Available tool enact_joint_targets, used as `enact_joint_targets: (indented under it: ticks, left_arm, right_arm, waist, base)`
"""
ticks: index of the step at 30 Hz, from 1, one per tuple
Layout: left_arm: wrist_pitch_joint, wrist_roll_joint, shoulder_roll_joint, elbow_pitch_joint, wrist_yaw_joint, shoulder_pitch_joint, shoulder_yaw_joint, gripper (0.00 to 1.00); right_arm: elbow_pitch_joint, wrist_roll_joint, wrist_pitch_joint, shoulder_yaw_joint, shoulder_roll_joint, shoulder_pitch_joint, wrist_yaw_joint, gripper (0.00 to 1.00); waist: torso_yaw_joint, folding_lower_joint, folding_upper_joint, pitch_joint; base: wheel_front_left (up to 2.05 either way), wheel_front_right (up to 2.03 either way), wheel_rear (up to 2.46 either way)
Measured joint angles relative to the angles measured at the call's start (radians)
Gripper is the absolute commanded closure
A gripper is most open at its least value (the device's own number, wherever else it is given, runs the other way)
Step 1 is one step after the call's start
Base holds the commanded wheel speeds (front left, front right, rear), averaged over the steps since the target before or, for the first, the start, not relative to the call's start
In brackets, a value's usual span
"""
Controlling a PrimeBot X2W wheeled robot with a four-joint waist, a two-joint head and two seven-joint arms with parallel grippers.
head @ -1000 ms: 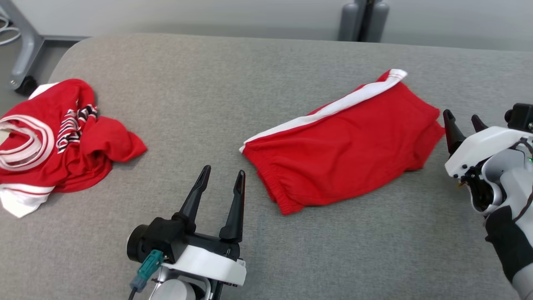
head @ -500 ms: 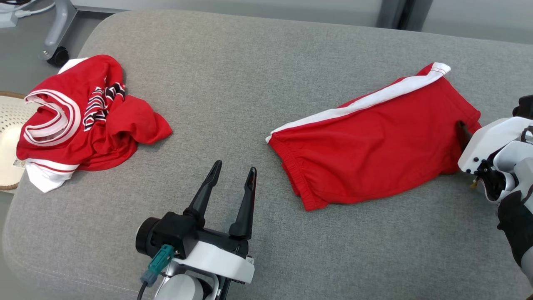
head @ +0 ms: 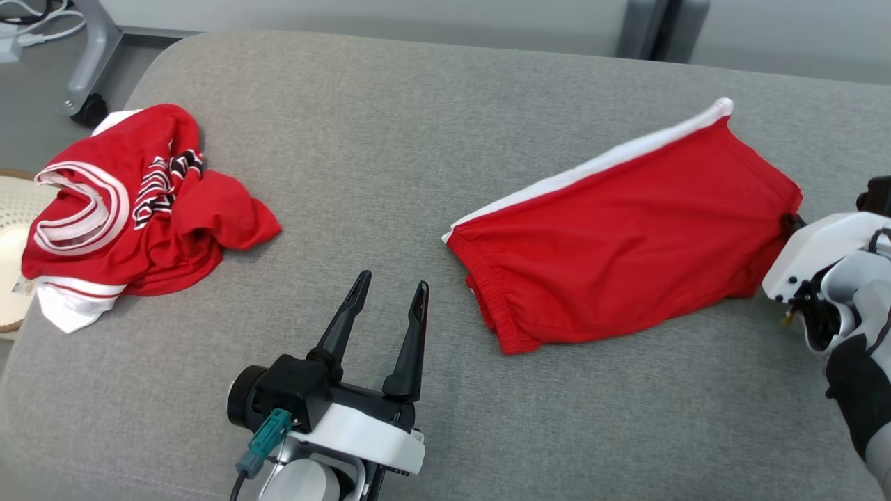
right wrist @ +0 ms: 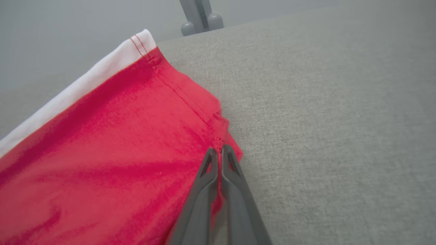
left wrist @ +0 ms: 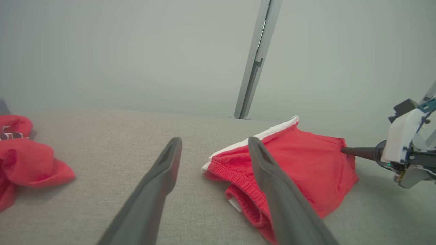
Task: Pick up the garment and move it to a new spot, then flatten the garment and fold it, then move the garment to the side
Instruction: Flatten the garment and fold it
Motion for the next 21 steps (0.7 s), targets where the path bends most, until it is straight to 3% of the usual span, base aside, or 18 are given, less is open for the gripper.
enact_joint_targets:
  ticks: [9,21]
  left_arm:
    - [0.000,0.012,0.000,0.000,-0.007,0.007,0.017,0.00]
    - [0.000,0.046,0.000,0.007,-0.026,0.016,0.046,0.00]
  right_arm:
    - [-0.057,0.059,-0.094,0.003,0.000,0.088,0.000,1.00]
    - [-0.196,0.173,-0.200,0.016,-0.016,0.271,0.000,1.00]
  waist:
    - [-0.069,0.0000,0.0000,-0.014]
    - [-0.221,0.0000,0.0000,-0.014]
  base:
    - [0.00,0.00,0.00]
    - [0.00,0.00,0.00]
